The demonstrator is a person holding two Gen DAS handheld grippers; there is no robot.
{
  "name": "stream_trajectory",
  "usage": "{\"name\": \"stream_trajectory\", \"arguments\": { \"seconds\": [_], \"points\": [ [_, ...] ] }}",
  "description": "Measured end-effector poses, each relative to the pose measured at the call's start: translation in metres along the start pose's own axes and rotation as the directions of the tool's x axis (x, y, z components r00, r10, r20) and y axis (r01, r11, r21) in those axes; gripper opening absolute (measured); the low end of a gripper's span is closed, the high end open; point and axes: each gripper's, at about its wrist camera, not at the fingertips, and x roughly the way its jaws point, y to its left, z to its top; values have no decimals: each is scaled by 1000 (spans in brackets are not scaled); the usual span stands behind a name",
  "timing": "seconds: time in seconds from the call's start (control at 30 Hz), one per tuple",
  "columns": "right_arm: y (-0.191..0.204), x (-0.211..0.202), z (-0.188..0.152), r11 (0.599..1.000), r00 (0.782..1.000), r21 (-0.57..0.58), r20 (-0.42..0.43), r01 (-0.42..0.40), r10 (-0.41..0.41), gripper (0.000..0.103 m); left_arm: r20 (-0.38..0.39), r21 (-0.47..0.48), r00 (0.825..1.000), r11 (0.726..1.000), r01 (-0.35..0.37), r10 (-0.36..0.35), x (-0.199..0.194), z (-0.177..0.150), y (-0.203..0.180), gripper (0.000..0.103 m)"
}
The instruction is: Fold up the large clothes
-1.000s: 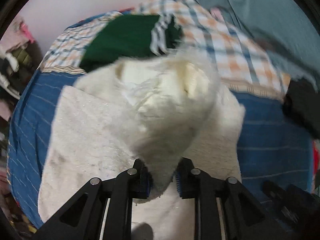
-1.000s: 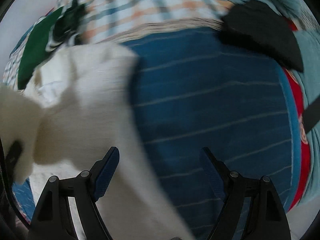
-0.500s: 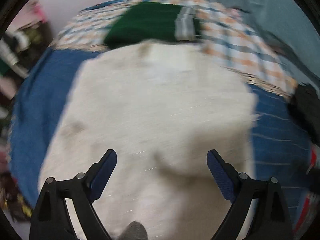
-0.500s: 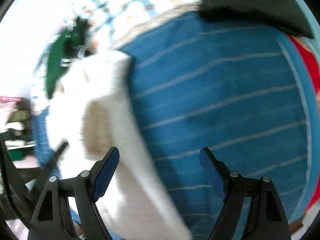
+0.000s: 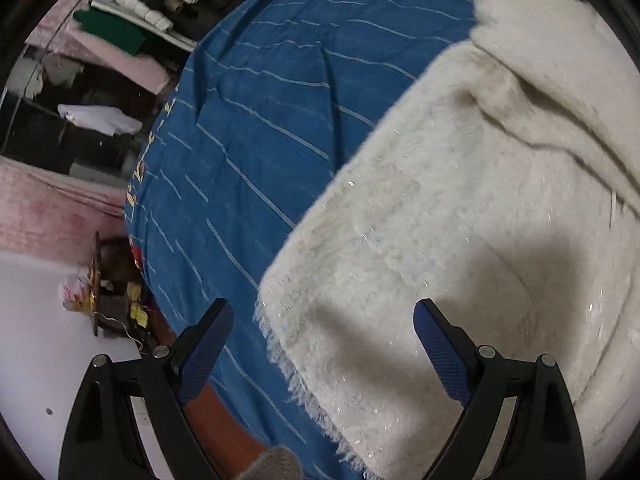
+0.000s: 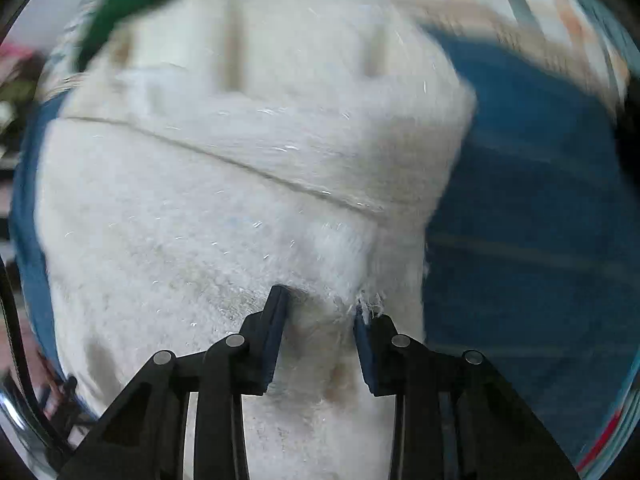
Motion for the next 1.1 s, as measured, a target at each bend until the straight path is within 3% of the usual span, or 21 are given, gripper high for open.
{"name": "stream_trajectory", "arguments": {
  "seconds": [0.07, 0.13, 0.23, 0.27, 0.33, 0.4, 0.5, 0.53, 0.57, 0.6, 0.67, 0.8, 0.9, 0.93, 1.0, 1.03, 1.07, 1.1],
  "points": [
    [2, -14, -2, 999, 1000, 37, -11, 3, -2, 37, 21, 3, 1000, 1000, 15, -15, -10, 19, -6, 92],
    [8, -45, -5, 996, 999, 77, 16, -51, 50, 37, 75, 3, 996, 999, 42, -42, -27, 47, -19, 92],
    [28, -77, 8, 990, 989, 60, 79, -127, 122, 62, 171, 9, 982, 997, 80, -80, -52, 96, -51, 92],
    [36, -79, 18, 988, 986, 52, 90, -147, 142, 62, 200, 29, 976, 996, 83, -87, -59, 116, -71, 92],
    [51, -73, 48, 985, 982, 46, 98, -164, 159, 62, 229, 79, 969, 994, 78, -95, -61, 150, -110, 92],
    [64, -56, 84, 990, 987, 53, 104, -129, 123, 62, 218, 141, 970, 987, 75, -105, -47, 183, -150, 92],
    [73, -18, 119, 994, 995, 70, 56, -81, 77, 62, 208, 228, 974, 973, 42, -91, -26, 205, -191, 92],
    [76, -3, 128, 994, 997, 80, 31, -70, 68, 58, 218, 255, 972, 967, 27, -84, -22, 209, -202, 92],
    [76, 6, 132, 995, 998, 83, 13, -58, 57, 27, 232, 266, 969, 964, 19, -83, -23, 209, -205, 92],
    [78, 20, 136, 996, 1000, 87, -9, -19, 20, 14, 256, 277, 963, 961, 12, -86, -27, 209, -207, 92],
    [80, 26, 135, 996, 1000, 86, 14, 6, -7, 7, 277, 287, 955, 958, 22, -105, -35, 207, -205, 92],
    [86, -4, 122, 997, 989, 80, 148, -15, 3, 5, 306, 265, 943, 963, 45, -129, -52, 209, -193, 92],
    [83, -35, 125, 990, 963, 122, 268, -72, 37, 5, 325, 240, 938, 970, 43, -122, -56, 218, -187, 92],
    [82, -36, 130, 990, 963, 124, 269, -69, 33, 5, 325, 225, 938, 973, 44, -117, -59, 219, -186, 92],
    [74, -20, 140, 987, 980, 153, 200, -57, 26, 6, 328, 201, 939, 979, 38, -104, -55, 237, -178, 92],
    [69, -3, 148, 988, 996, 150, 87, -41, 28, 8, 333, 188, 938, 982, 33, -95, -56, 239, -173, 92],
    [70, 2, 151, 987, 998, 154, 45, -44, 37, 18, 337, 179, 937, 983, 30, -90, -53, 245, -166, 92],
    [65, -1, 150, 982, 997, 175, 21, -72, 69, 21, 343, 173, 936, 985, 19, -78, -52, 246, -162, 92]
  ]
}}
